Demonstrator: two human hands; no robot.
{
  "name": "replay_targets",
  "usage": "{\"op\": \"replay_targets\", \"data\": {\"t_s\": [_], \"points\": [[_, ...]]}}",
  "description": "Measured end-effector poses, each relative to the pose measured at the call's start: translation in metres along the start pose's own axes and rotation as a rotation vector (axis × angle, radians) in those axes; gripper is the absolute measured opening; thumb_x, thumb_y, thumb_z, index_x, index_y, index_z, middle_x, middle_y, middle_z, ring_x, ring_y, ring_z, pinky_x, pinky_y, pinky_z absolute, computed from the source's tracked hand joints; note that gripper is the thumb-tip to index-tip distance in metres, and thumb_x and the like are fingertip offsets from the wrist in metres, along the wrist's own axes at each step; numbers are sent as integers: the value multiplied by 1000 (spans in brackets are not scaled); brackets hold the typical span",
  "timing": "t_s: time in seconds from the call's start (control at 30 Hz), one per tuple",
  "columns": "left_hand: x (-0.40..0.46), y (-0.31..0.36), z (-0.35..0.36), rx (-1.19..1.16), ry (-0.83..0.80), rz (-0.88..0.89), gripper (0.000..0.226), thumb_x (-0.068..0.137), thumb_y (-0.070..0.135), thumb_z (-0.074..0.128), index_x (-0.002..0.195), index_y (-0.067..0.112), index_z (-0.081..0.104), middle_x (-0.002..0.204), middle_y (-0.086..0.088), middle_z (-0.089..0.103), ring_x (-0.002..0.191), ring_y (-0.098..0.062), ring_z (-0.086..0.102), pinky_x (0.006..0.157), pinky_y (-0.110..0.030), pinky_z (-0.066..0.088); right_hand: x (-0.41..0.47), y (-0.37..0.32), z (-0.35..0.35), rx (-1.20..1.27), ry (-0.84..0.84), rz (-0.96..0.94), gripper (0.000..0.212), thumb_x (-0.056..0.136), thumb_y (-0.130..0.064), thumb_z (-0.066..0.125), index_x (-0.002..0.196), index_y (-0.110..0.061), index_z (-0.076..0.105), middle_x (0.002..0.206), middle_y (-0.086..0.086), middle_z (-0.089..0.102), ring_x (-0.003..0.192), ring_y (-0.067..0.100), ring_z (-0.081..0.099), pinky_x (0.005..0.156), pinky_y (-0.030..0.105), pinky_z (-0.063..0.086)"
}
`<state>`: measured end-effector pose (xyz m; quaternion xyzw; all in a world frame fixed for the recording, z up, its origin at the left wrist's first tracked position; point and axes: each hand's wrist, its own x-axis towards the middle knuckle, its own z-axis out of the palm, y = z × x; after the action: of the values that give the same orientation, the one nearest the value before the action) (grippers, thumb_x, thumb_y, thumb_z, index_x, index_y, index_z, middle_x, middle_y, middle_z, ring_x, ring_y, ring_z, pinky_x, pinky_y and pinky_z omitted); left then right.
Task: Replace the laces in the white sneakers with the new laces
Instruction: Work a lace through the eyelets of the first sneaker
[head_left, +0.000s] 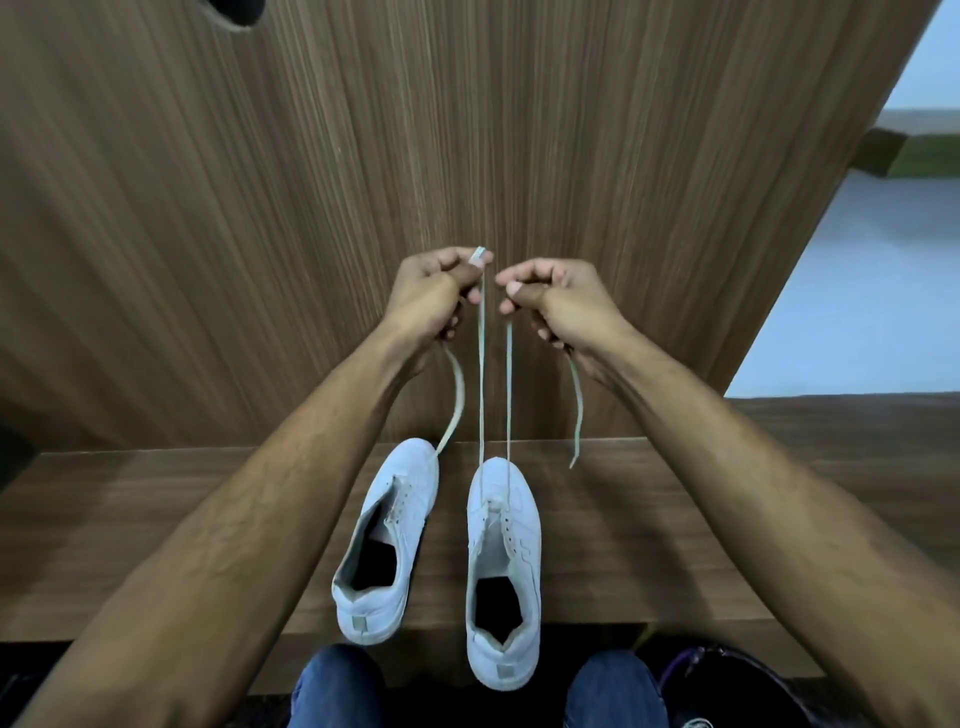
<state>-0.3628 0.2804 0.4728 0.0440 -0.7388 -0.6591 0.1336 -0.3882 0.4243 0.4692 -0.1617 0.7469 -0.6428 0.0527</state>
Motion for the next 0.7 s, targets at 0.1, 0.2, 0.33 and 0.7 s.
{"op": "replay_targets", "data": {"t_s": [0.1, 0.2, 0.33, 0.7], "points": [[-4, 19, 4, 52, -32, 151, 20, 98, 19, 52, 101, 7, 68, 51, 7, 53, 35, 0, 40, 32, -13, 24, -4, -20, 6, 70, -3, -94, 14, 95, -3, 53, 88, -9, 64, 80, 11, 66, 33, -1, 40, 30, 13, 23], [-9, 30, 5, 65, -41, 258, 21, 97, 13, 53, 101, -3, 67, 47, 11, 55, 39, 2, 46, 35, -11, 29, -8, -29, 8, 104, 10, -144, 20, 94, -1, 52, 79, -11, 61, 83, 17, 65, 34, 0, 39, 30, 13, 24], [-15, 37, 0, 98, -13, 349, 24, 97, 12, 54, 97, -8, 67, 56, 3, 56, 44, 1, 48, 42, -9, 34, -10, -34, 6, 108, 36, -166, 16, 93, -5, 55, 83, -11, 65, 84, 15, 69, 37, 5, 44, 34, 15, 27], [-59, -84, 16, 337, 188, 190, 33, 85, 38, 62, 111, 18, 64, 103, 3, 66, 95, -15, 62, 87, -40, 50, -31, 13, 18, 593, 129, 15, 21, 89, 10, 49, 92, -2, 65, 82, 10, 68, 61, 14, 58, 54, 23, 48]]}}
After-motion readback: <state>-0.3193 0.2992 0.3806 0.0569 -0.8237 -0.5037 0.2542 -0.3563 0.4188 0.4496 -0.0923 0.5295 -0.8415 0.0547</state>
